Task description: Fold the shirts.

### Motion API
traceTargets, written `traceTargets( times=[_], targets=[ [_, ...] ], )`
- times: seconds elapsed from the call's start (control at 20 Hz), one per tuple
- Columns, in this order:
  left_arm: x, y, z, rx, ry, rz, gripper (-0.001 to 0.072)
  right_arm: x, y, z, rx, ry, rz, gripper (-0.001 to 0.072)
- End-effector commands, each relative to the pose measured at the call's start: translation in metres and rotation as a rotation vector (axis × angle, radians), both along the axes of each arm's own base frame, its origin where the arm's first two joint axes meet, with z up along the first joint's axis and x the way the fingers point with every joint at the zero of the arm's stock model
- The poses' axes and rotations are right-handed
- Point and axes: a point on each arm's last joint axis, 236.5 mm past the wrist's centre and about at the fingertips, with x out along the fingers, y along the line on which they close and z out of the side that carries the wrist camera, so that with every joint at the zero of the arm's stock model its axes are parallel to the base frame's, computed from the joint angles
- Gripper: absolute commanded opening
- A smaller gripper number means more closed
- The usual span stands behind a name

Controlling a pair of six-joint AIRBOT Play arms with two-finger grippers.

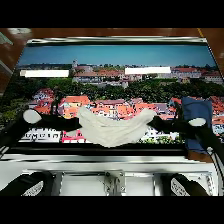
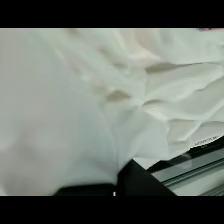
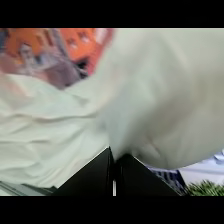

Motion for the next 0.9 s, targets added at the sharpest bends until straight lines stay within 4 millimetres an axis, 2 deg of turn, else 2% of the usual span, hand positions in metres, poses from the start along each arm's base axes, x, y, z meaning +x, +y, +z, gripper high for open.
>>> traceTargets(
  times=[0.0,0.05,0.1,0.15,0.25,0.3,0.35,0.4,0.45,0.5,0.55,0.6,0.65,0.75,0.85],
  targets=[
    [0.039,0.023,0.139,0.098,-0.371,-0.015,0.0041,0.018,0.010,0.154,-0.037,-0.432,0.170,0.0071],
    [0.045,0.026,0.210,0.079,-0.543,0.010,0.0042,0.020,0.009,0.215,-0.073,-0.591,0.166,0.0072],
    [0.041,0.029,0.277,0.035,-0.689,0.051,0.0042,0.017,0.008,0.269,-0.121,-0.736,0.158,0.0071],
    [0.029,0.033,0.347,-0.017,-0.847,0.089,0.0042,0.010,0.006,0.329,-0.175,-0.898,0.127,0.0072],
    [-0.013,0.045,0.456,-0.091,-1.109,0.125,0.0042,-0.014,-0.002,0.435,-0.248,-1.180,0.017,0.0072],
    [-0.034,0.051,0.491,-0.110,-1.201,0.138,0.0042,-0.032,-0.006,0.483,-0.277,-1.312,-0.045,0.0072],
    [-0.054,0.057,0.519,-0.127,-1.274,0.147,0.0042,-0.051,-0.009,0.520,-0.298,-1.413,-0.093,0.0071],
    [-0.070,0.061,0.538,-0.141,-1.326,0.152,0.0042,-0.066,-0.009,0.542,-0.303,-1.468,-0.117,0.0071],
    [-0.083,0.064,0.551,-0.149,-1.362,0.155,0.0042,-0.079,-0.006,0.555,-0.296,-1.493,-0.124,0.0071],
    [-0.091,0.067,0.554,-0.138,-1.375,0.157,0.0042,-0.087,-0.003,0.559,-0.294,-1.490,-0.117,0.0072],
    [-0.094,0.071,0.549,-0.106,-1.365,0.159,0.0042,-0.092,0.001,0.557,-0.304,-1.472,-0.093,0.0072],
    [-0.091,0.078,0.534,-0.039,-1.321,0.159,0.0042,-0.093,0.002,0.551,-0.329,-1.448,-0.072,0.0072],
    [-0.087,0.086,0.512,0.040,-1.252,0.156,0.0042,-0.092,0.002,0.540,-0.368,-1.409,-0.051,0.0072],
    [-0.079,0.102,0.449,0.205,-1.026,0.127,0.0042,-0.084,-0.007,0.510,-0.454,-1.296,-0.021,0.0072],
    [-0.081,0.109,0.382,0.302,-0.787,0.070,0.0042,-0.077,-0.021,0.478,-0.556,-1.176,0.004,0.0072]
  ],
)
